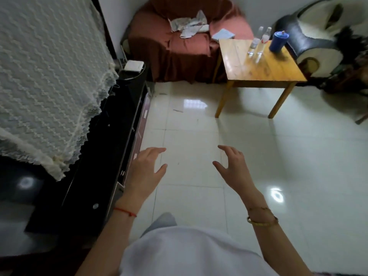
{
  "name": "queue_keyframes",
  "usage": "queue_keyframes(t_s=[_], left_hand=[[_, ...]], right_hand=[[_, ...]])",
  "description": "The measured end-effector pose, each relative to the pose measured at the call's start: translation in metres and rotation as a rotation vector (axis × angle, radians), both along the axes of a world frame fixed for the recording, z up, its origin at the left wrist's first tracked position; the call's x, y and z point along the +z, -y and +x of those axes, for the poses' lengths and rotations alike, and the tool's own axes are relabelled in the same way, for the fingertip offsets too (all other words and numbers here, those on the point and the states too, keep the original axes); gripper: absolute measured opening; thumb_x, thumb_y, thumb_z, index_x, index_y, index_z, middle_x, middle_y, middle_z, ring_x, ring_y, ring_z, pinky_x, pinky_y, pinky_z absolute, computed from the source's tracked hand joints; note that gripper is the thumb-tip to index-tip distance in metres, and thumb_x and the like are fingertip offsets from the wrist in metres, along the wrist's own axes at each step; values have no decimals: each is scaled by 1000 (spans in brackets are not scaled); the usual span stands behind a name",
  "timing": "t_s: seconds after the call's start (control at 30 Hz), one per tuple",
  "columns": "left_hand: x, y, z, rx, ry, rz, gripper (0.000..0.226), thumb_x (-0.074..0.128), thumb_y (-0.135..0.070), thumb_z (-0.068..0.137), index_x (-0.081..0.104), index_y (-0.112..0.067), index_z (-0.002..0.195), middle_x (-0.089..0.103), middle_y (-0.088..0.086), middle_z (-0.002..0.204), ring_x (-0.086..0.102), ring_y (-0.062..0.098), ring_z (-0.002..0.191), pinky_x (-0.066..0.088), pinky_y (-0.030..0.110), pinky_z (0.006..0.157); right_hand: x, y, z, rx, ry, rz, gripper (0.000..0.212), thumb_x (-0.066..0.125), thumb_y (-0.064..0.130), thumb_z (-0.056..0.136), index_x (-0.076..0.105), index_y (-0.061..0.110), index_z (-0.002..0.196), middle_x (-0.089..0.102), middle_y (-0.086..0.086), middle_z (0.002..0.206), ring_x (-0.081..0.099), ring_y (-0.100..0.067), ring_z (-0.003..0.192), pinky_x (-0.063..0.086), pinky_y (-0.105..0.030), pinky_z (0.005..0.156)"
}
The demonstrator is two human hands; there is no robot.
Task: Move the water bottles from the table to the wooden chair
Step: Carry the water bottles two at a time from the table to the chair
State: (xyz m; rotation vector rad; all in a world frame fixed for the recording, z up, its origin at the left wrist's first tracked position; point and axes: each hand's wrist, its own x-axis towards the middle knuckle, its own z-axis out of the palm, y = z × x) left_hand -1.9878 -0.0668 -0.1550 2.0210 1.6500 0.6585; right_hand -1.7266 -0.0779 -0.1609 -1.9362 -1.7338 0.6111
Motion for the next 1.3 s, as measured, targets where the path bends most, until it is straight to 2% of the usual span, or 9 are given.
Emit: queue_keyframes(t_s=[0.17, 0.27, 0.53, 0.8, 1.13, 1.3], left_hand=[[-3, -64, 48, -140, -26, -11, 43, 65, -20, 85, 55, -22, 127, 57, -2, 125, 49, 17, 119, 41, 45, 104], [-5, -109, 78, -187, -41, -3, 43, 66, -20, 85, 55, -22, 127, 57, -2, 125, 50, 19, 119, 42, 47, 102], [-5, -250, 168, -270, -41, 22, 44, 66, -20, 86, 55, -19, 129, 58, 0, 127, 49, 18, 120, 39, 34, 105], [10, -398, 261, -400, -35, 78, 41, 65, -19, 86, 57, -20, 127, 59, -1, 125, 50, 18, 120, 41, 34, 103], [5, -522, 368, -500, -56, 23, 40, 64, -21, 88, 56, -20, 127, 58, -1, 127, 49, 17, 120, 42, 37, 104], [-5, -589, 436, -498, -58, 24, 41, 64, -23, 87, 55, -22, 127, 58, -2, 126, 50, 17, 120, 44, 40, 101]], right_hand=[[-10, -27, 48, -141, -30, -17, 51, 67, 21, 86, 48, 15, 134, 53, -5, 134, 40, -25, 128, 29, -25, 102], [-19, -54, 75, -196, -23, -34, 51, 67, 22, 86, 49, 16, 133, 53, -5, 134, 42, -25, 127, 29, -24, 102], [-24, -174, 148, -295, -12, -31, 53, 65, 26, 87, 46, 16, 135, 50, -4, 137, 40, -21, 130, 32, -29, 107], [-9, -303, 224, -374, -8, 26, 51, 66, 25, 87, 48, 16, 133, 53, -3, 132, 44, -21, 126, 36, -35, 110], [-24, -400, 318, -482, -54, -43, 52, 66, 26, 87, 47, 17, 134, 53, -3, 132, 45, -20, 126, 37, -32, 109], [-32, -463, 391, -469, -65, -45, 52, 66, 27, 87, 47, 19, 134, 52, -3, 133, 45, -20, 127, 37, -34, 109]])
